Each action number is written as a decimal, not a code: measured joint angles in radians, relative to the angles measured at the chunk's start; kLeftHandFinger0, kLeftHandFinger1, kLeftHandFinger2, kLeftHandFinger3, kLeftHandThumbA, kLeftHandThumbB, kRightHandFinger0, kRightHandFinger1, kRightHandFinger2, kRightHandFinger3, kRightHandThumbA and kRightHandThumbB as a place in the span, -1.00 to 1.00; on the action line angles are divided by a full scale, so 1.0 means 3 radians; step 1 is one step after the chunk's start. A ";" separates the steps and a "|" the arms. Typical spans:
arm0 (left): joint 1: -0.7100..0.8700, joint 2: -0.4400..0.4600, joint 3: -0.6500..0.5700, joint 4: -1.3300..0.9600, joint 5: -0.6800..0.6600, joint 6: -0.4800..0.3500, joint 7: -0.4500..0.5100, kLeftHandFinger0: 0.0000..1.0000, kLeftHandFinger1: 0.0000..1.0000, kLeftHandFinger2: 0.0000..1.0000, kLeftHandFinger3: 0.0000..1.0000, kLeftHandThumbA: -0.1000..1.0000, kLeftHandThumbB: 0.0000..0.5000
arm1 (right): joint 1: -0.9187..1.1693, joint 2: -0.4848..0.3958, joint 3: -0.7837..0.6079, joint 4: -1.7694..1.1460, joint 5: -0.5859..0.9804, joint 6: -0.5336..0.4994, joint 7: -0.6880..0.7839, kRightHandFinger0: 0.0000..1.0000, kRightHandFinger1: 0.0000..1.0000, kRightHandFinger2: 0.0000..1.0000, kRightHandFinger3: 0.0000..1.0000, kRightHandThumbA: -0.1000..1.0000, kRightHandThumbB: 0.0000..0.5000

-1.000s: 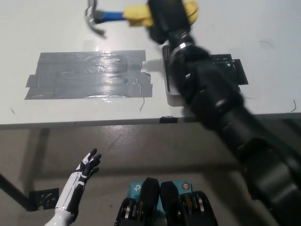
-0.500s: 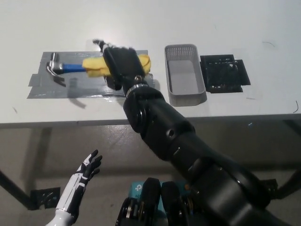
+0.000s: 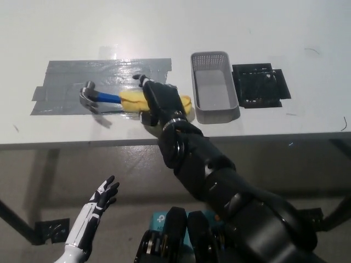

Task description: The robot picks the hammer placed on top of the gray container with right hand and places it on the grey area of the desk

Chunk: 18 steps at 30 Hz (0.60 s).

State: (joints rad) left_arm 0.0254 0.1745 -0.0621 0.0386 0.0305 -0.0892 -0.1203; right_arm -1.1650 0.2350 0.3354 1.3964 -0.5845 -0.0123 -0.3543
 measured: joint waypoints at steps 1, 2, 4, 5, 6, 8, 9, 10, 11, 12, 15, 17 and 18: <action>0.0000 0.0000 0.0000 0.0000 0.0000 0.0001 0.0000 1.00 1.00 1.00 1.00 1.00 -0.38 | -0.0002 -0.0010 -0.0012 0.0001 0.0025 0.0001 0.0054 1.00 1.00 1.00 1.00 0.52 0.32; -0.0001 0.0000 0.0000 0.0000 -0.0001 0.0003 -0.0001 1.00 1.00 1.00 1.00 1.00 -0.39 | -0.0009 -0.0026 -0.0017 0.0000 0.0052 0.0002 0.0133 1.00 1.00 1.00 1.00 0.57 0.38; -0.0006 0.0000 -0.0002 0.0001 -0.0001 0.0003 -0.0004 1.00 1.00 1.00 1.00 1.00 -0.41 | -0.0033 -0.0056 -0.0017 -0.0008 0.0094 0.0001 0.0279 1.00 1.00 1.00 1.00 0.74 0.80; -0.0009 0.0000 -0.0004 0.0001 -0.0001 0.0002 -0.0004 1.00 1.00 1.00 1.00 1.00 -0.36 | -0.0041 -0.0068 -0.0018 -0.0015 0.0109 0.0000 0.0337 1.00 1.00 1.00 1.00 0.78 0.97; -0.0014 0.0000 -0.0004 0.0001 -0.0001 0.0002 -0.0005 1.00 1.00 1.00 1.00 1.00 -0.33 | -0.0053 -0.0087 -0.0026 -0.0029 0.0138 -0.0002 0.0429 1.00 1.00 1.00 1.00 0.86 1.00; -0.0018 0.0000 -0.0005 0.0003 -0.0001 0.0002 -0.0005 1.00 1.00 1.00 1.00 1.00 -0.33 | -0.0059 -0.0113 -0.0054 -0.0062 0.0192 -0.0006 0.0547 1.00 1.00 1.00 1.00 0.88 1.00; -0.0021 0.0000 -0.0005 0.0005 -0.0001 0.0002 -0.0005 1.00 1.00 1.00 1.00 1.00 -0.33 | -0.0059 -0.0133 -0.0092 -0.0089 0.0234 -0.0009 0.0643 1.00 1.00 1.00 1.00 0.88 1.00; -0.0021 0.0000 -0.0005 0.0006 -0.0001 0.0002 -0.0005 1.00 1.00 1.00 1.00 1.00 -0.29 | -0.0059 -0.0146 -0.0133 -0.0107 0.0265 -0.0012 0.0705 1.00 1.00 1.00 1.00 1.00 1.00; -0.0022 0.0000 -0.0005 0.0006 -0.0001 0.0002 -0.0005 1.00 1.00 1.00 1.00 1.00 -0.25 | -0.0059 -0.0153 -0.0154 -0.0118 0.0292 -0.0013 0.0749 1.00 1.00 1.00 1.00 0.71 1.00; -0.0022 0.0000 -0.0005 0.0007 -0.0001 0.0002 -0.0004 1.00 1.00 1.00 1.00 1.00 -0.21 | -0.0059 -0.0167 -0.0216 -0.0140 0.0346 -0.0015 0.0834 1.00 1.00 1.00 1.00 0.65 1.00; -0.0022 0.0000 -0.0004 0.0019 -0.0001 0.0002 -0.0004 1.00 1.00 1.00 1.00 1.00 -0.22 | -0.0055 -0.0196 -0.0498 -0.0218 0.0522 -0.0003 0.1041 1.00 1.00 1.00 1.00 0.73 1.00; -0.0023 0.0000 -0.0005 0.0022 -0.0001 0.0002 -0.0004 1.00 1.00 1.00 1.00 1.00 -0.25 | -0.0053 -0.0208 -0.0676 -0.0268 0.0659 0.0012 0.1181 1.00 1.00 1.00 1.00 0.71 1.00; -0.0024 0.0000 -0.0005 0.0024 -0.0001 0.0002 -0.0004 1.00 1.00 1.00 1.00 1.00 -0.22 | -0.0051 -0.0208 -0.0743 -0.0299 0.0714 0.0021 0.1241 1.00 1.00 1.00 1.00 0.73 1.00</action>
State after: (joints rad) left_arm 0.0183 0.1745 -0.0635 0.0457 0.0301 -0.0885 -0.1215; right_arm -1.1802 0.1727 0.1125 1.3066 -0.3703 -0.0060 0.0181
